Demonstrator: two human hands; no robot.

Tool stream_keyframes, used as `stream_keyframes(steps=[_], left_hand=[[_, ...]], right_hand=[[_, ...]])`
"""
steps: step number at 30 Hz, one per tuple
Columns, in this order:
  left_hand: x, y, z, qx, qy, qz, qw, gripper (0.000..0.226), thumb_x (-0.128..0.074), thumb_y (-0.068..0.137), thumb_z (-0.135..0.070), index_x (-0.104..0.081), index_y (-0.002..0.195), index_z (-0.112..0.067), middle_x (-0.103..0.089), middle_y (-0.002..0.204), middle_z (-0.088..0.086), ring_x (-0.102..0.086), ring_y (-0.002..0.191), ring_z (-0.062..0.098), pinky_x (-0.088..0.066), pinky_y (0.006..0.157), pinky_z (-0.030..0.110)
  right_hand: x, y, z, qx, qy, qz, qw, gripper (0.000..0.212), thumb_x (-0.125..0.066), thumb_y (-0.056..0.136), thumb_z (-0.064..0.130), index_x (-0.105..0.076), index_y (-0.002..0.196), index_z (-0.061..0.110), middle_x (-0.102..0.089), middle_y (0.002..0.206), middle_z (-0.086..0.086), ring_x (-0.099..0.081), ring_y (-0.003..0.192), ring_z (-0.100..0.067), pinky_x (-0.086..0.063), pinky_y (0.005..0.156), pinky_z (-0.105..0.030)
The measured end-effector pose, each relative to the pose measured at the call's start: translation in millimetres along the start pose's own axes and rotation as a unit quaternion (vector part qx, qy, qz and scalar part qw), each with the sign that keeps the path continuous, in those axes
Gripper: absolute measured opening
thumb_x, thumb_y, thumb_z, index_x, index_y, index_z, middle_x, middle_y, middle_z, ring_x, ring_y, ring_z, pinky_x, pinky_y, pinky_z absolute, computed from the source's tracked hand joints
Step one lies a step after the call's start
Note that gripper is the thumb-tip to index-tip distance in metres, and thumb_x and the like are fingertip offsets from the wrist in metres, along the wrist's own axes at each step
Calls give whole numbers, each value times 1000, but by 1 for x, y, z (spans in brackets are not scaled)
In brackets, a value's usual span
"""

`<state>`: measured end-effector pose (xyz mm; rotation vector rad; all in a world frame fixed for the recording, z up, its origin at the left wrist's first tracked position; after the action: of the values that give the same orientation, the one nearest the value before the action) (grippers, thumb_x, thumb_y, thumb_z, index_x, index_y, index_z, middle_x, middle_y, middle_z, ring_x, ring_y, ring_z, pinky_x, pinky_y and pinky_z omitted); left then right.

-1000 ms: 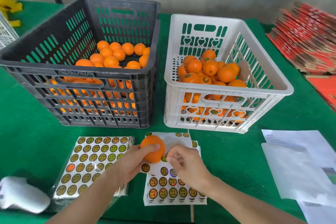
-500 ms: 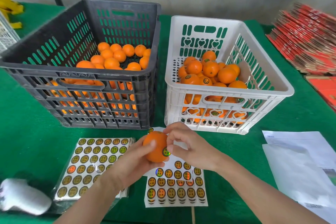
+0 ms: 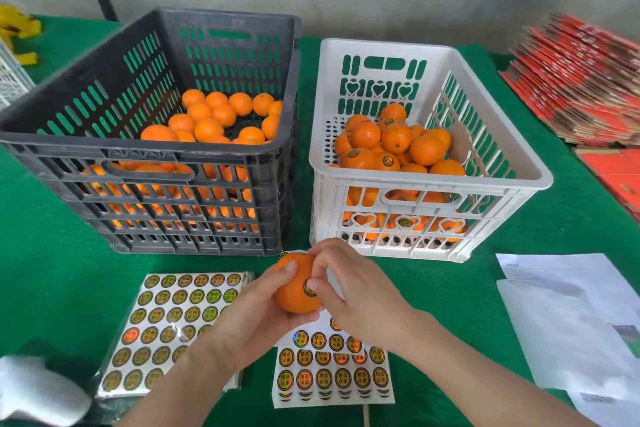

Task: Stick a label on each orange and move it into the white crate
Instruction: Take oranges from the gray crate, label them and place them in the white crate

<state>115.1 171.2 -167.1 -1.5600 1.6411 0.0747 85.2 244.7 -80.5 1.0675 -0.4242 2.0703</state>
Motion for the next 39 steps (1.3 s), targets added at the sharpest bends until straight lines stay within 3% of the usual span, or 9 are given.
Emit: stream_keyframes(steps=[6,10,13,17,20,26,31,37,39], left_hand=[[-1,-10,-17,-41,84,-27,995,60,-71,73,-41,-54,125,-16,-68,112,13,-69,97,28,-57,72,34],[-37,-27,-65,-134,255,-10,958,70,-70,59,-66,-59,115,-27,-67,110,11,-68,96,28,-58,73,35],[-81,-46,-124,-270,454,11,849,63,-43,67,-86,-60,106,-40,-69,99,-3,-69,87,17,-58,70,29],[-84,-54,-236,-454,600,-158,639,45,-36,95,-52,-68,99,-21,-69,81,1,-61,65,9,-48,58,25],[-35,-20,-288,-339,698,-312,549,27,-53,94,-27,-65,112,-10,-68,100,12,-60,86,28,-47,77,36],[0,10,-289,-229,733,-341,543,27,-62,86,-44,-67,97,-21,-57,74,-5,-54,74,22,-41,64,31],[-2,10,-293,-225,726,-361,541,29,-62,85,-48,-66,95,-22,-53,69,-10,-53,69,17,-36,58,29],[-1,1,-301,-263,681,-378,569,27,-57,90,-20,-62,116,-14,-65,87,5,-54,67,18,-43,60,28],[-1,-2,-300,-282,660,-376,586,30,-49,91,-7,-60,118,-12,-67,93,9,-50,57,14,-39,50,27]], right_hand=[[5,-5,-14,-63,191,-48,979,55,-60,87,37,-20,111,67,-40,121,34,-44,112,11,-46,95,-23],[18,1,14,22,163,-45,985,72,-68,78,44,-20,131,54,-24,128,41,-31,118,17,-37,92,-5],[61,8,31,67,154,-153,974,76,-76,73,28,-27,128,47,-28,128,36,-37,115,13,-35,86,-2],[128,36,32,83,173,-248,950,76,-76,66,29,-29,124,45,-34,122,33,-41,110,11,-39,81,-4],[170,84,-7,-9,163,-275,948,77,-81,67,24,-30,123,37,-36,115,19,-45,100,1,-40,74,-12],[194,208,-133,-213,-3,-167,963,77,-76,71,15,-35,136,7,-36,133,-15,-47,117,-32,-44,91,-33],[154,259,-202,-254,-44,-134,957,61,-64,79,12,-32,130,4,-55,114,-16,-55,106,-35,-47,78,-38],[108,281,-233,-298,-135,-17,945,73,-58,83,22,-19,143,11,-49,133,-17,-47,121,-38,-41,100,-50],[122,281,-224,-322,-94,-61,940,74,-56,86,18,-14,146,9,-32,146,-19,-35,131,-39,-34,106,-51]])
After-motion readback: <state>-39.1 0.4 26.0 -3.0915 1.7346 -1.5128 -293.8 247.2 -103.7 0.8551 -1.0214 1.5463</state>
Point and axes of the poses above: each hand's wrist, its own y-axis towards the middle knuckle, its own x-axis out of the back of the hand, z = x × y, the point moved 10 cm from there along y, towards the middle knuckle
